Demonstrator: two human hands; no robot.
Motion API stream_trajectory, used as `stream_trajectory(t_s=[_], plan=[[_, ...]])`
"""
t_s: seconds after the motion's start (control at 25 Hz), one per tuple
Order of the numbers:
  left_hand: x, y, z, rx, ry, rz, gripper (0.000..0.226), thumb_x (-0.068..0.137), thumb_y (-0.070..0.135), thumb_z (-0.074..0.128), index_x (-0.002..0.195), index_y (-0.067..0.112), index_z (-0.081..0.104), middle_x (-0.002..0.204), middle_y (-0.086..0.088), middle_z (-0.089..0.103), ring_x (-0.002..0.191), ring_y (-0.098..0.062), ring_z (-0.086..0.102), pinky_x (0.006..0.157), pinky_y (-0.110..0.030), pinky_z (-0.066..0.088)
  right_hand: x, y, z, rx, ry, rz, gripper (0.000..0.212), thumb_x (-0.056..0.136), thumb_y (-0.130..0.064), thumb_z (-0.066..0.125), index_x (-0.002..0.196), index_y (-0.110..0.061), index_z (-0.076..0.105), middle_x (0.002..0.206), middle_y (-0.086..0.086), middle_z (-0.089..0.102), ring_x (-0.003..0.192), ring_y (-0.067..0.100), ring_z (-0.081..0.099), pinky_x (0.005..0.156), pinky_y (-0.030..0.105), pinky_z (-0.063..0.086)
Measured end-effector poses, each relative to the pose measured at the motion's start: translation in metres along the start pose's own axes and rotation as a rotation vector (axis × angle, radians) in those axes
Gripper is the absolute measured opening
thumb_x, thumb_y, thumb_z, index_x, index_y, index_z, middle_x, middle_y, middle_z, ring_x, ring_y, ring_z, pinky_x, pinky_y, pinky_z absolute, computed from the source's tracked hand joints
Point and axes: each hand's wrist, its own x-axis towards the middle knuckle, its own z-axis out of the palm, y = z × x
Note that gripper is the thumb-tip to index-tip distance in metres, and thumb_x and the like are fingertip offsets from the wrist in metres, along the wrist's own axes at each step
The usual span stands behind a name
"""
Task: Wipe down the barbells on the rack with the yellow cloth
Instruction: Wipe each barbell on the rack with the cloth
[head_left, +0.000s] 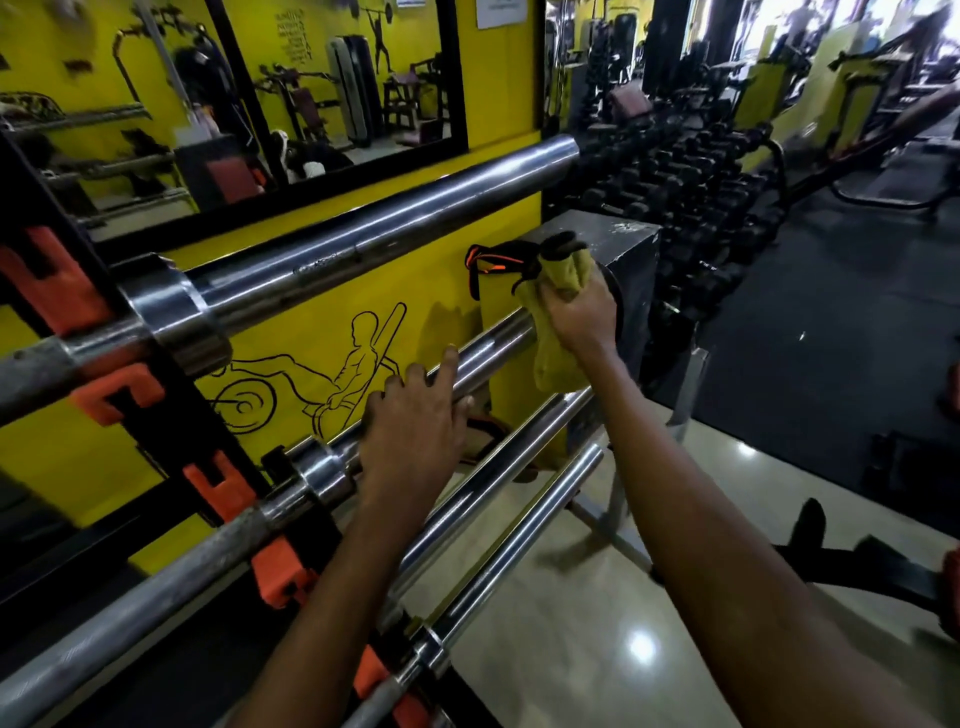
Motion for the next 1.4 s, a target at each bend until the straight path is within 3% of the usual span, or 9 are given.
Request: stream_trajectory(t_s=[0.12, 0.32, 0.48, 0.6, 0.84, 1.04, 1.12, 1.28, 1.4], plan=[[-0.001, -0.001, 0.003, 0.031, 0.004, -0.001, 0.060, 0.101, 0.047, 0.030, 0.152, 0.025, 0.011, 0.130, -0.012, 0.050, 0.110, -0.026, 0.054, 0.087, -0.040, 0.045, 0.002, 0.010, 0.005, 0.463, 0.056, 0.341, 0.048, 0.088, -0.037, 0.070, 0.121, -0.003, 0.059, 0.102, 0.007, 0.064, 0.083, 0.015, 0.063, 0.072, 0.021, 0.052], [0.001, -0.001, 0.005, 0.023, 0.022, 0.009, 0.059, 0.099, 0.048, 0.033, 0.151, 0.023, 0.018, 0.124, -0.012, 0.055, 0.104, -0.026, 0.057, 0.083, -0.041, 0.047, -0.022, 0.022, 0.012, 1.065, 0.004, 0.601, 0.033, 0.090, -0.046, 0.065, 0.093, -0.013, 0.069, 0.081, 0.004, 0.068, 0.072, 0.020, 0.068, 0.067, 0.033, 0.058], [0.000, -0.001, 0.002, 0.008, -0.001, -0.010, 0.060, 0.098, 0.049, 0.035, 0.150, 0.023, 0.022, 0.121, -0.012, 0.056, 0.102, -0.026, 0.057, 0.080, -0.040, 0.046, -0.066, 0.019, 0.031, 1.096, -0.024, 0.762, 0.029, 0.094, -0.051, 0.057, 0.089, -0.023, 0.065, 0.074, -0.003, 0.068, 0.073, 0.016, 0.068, 0.069, 0.032, 0.058], [0.003, 0.001, -0.008, -0.082, -0.086, -0.033, 0.067, 0.098, 0.050, 0.037, 0.154, 0.025, 0.012, 0.133, -0.012, 0.050, 0.116, -0.028, 0.052, 0.091, -0.042, 0.042, -0.105, 0.039, 0.055, 1.167, -0.141, 0.826, 0.023, 0.107, -0.020, 0.037, 0.111, -0.033, 0.057, 0.091, -0.019, 0.073, 0.104, 0.014, 0.064, 0.083, 0.025, 0.058], [-0.048, -0.052, -0.054, 0.194, -0.267, -0.003, 0.071, 0.097, 0.057, 0.027, 0.154, 0.027, -0.002, 0.158, -0.001, 0.028, 0.144, -0.022, 0.026, 0.117, -0.049, 0.005, -0.099, -0.019, 0.039, 1.241, 0.052, 0.870, 0.035, 0.090, -0.055, 0.058, 0.086, -0.021, 0.065, 0.072, -0.001, 0.064, 0.064, 0.016, 0.064, 0.067, 0.031, 0.057], [-0.067, -0.068, -0.050, -0.220, -0.212, -0.090, 0.068, 0.094, 0.042, 0.050, 0.154, 0.027, 0.020, 0.145, -0.005, 0.043, 0.131, -0.027, 0.033, 0.106, -0.044, 0.031, -0.152, -0.024, 0.061, 1.253, 0.013, 1.143, 0.042, 0.091, -0.057, 0.060, 0.082, -0.015, 0.060, 0.067, 0.002, 0.062, 0.053, 0.016, 0.062, 0.046, 0.025, 0.055], [-0.066, -0.067, -0.045, -0.259, -0.211, -0.103, 0.068, 0.094, 0.038, 0.052, 0.154, 0.024, 0.023, 0.144, -0.007, 0.043, 0.128, -0.029, 0.030, 0.104, -0.041, 0.032, -0.173, -0.028, 0.074, 1.372, -0.075, 1.092, 0.042, 0.092, -0.052, 0.061, 0.075, -0.014, 0.057, 0.060, 0.002, 0.059, 0.044, 0.016, 0.060, 0.045, 0.023, 0.054], [-0.066, -0.070, -0.043, -0.246, -0.199, -0.102, 0.074, 0.094, 0.037, 0.053, 0.155, 0.022, 0.014, 0.147, -0.008, 0.038, 0.130, -0.031, 0.029, 0.104, -0.043, 0.033, -0.195, -0.029, 0.091, 1.596, -0.257, 0.811, 0.045, 0.051, -0.048, 0.093, 0.063, -0.016, 0.064, 0.055, 0.000, 0.062, 0.047, 0.017, 0.061, 0.052, 0.024, 0.053], [-0.067, -0.067, -0.047, -0.256, -0.202, -0.149, 0.089, 0.093, 0.036, 0.053, 0.155, 0.021, -0.008, 0.155, -0.011, 0.024, 0.138, -0.032, 0.023, 0.111, -0.048, 0.025, -0.199, -0.042, 0.085, 1.691, -0.506, 0.681, 0.029, 0.072, -0.040, 0.085, 0.074, -0.013, 0.074, 0.067, 0.002, 0.072, 0.061, 0.018, 0.071, 0.060, 0.029, 0.059]])
